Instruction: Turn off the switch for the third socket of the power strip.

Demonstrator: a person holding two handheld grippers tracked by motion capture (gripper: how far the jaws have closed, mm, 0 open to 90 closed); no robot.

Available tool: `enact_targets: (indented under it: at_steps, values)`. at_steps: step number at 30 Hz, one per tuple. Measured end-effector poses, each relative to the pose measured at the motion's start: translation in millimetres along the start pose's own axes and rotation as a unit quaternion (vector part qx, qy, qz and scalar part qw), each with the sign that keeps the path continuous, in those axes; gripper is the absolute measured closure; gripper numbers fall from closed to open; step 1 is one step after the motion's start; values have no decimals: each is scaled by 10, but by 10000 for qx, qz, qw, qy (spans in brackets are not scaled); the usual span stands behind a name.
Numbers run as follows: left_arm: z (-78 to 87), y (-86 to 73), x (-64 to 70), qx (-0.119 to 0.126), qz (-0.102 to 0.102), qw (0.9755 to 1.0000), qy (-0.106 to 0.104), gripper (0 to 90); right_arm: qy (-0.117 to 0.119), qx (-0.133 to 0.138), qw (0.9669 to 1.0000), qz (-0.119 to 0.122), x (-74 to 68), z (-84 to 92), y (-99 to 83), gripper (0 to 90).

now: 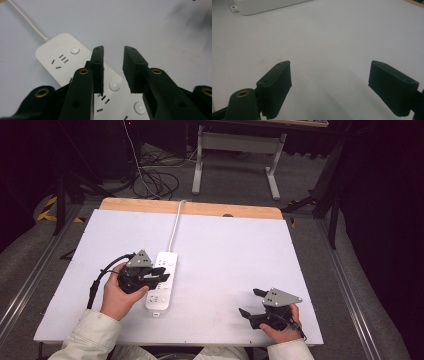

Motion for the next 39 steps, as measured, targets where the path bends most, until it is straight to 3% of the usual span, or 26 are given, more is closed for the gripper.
enact_targets:
  at_steps: [8, 13, 21, 31, 39]
  values:
    - [-106, -59, 6, -280, -136, 9995, -49, 900, 0, -9, 10000, 19, -1, -1, -1, 189]
    - [-157, -111, 40, -536, -243, 9981, -167, 900, 9, -7, 10000, 25, -3, 1, -1, 190]
    - [-232, -179, 52, -878, -240, 9954, -302, 900, 13, -2, 10000, 25, -5, -2, 0, 190]
    - [-270, -204, 79, -1107, -331, 9930, -236, 900, 14, -16, 10000, 30, -4, -5, -4, 192]
    - [-288, -198, 87, -1122, -412, 9928, -89, 900, 16, -38, 10000, 45, -7, -6, -9, 192]
Point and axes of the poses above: each handheld gripper's, and its own axes: z roughly backward along the jaws, y roughly out of its top, x roughly to its right, the point moved 9 cm from there along -z, roughly forward along the jaws, and after that the axes turned 4 degrees about -x, right-handed, at the moved point
